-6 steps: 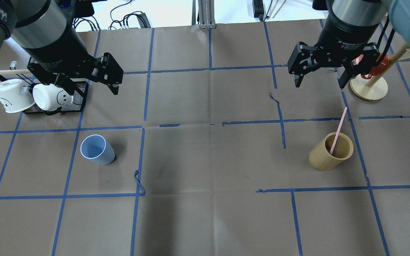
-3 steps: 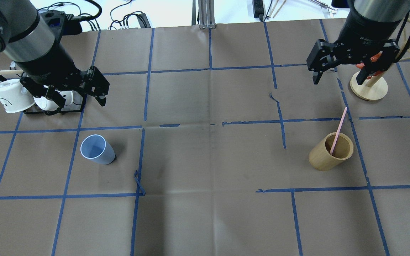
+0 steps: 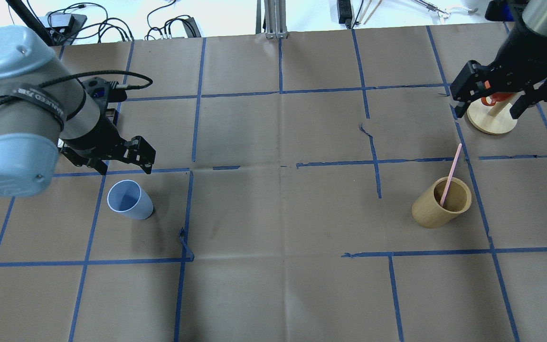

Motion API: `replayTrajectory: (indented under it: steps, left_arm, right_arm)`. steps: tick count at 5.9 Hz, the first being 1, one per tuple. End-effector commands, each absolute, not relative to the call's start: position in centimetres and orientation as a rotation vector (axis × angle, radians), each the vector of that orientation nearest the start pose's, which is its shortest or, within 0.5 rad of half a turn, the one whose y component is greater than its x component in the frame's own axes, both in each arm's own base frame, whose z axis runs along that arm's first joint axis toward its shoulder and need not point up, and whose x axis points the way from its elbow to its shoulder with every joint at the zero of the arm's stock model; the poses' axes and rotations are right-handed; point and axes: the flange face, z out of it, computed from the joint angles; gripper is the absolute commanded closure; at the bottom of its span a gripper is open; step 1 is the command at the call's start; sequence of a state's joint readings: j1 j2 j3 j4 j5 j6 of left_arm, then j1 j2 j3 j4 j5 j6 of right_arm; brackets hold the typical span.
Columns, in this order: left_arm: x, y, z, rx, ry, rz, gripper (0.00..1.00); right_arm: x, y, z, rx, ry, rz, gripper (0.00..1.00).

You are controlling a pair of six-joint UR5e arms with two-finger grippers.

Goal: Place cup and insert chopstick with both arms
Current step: 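Lower left gripper onto blue cup while right gripper descends to bamboo cup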

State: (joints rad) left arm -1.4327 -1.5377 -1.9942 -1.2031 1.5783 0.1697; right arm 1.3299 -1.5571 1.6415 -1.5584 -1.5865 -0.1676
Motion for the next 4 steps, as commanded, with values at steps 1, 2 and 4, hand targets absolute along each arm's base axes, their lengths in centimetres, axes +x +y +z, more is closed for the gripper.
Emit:
replayTrajectory:
  steps: [1, 2, 4]
  left_arm:
    - [-6.8, -46.3, 27.8, 0.108, 3.128, 0.056, 0.06]
    - [-6.8, -46.4, 26.7, 0.111, 3.130, 0.095, 0.06]
    - [-6.8, -46.4, 24.7, 0.112, 3.135, 0.164, 0.65]
  right_arm:
    - [0.9, -49.3, 37.7, 0.098, 3.135, 0.128, 0.00]
    - [1.3, -48.4, 35.1, 0.095, 3.130, 0.145, 0.00]
    - [1.3, -48.0, 33.5, 0.098, 3.143, 0.101, 0.04]
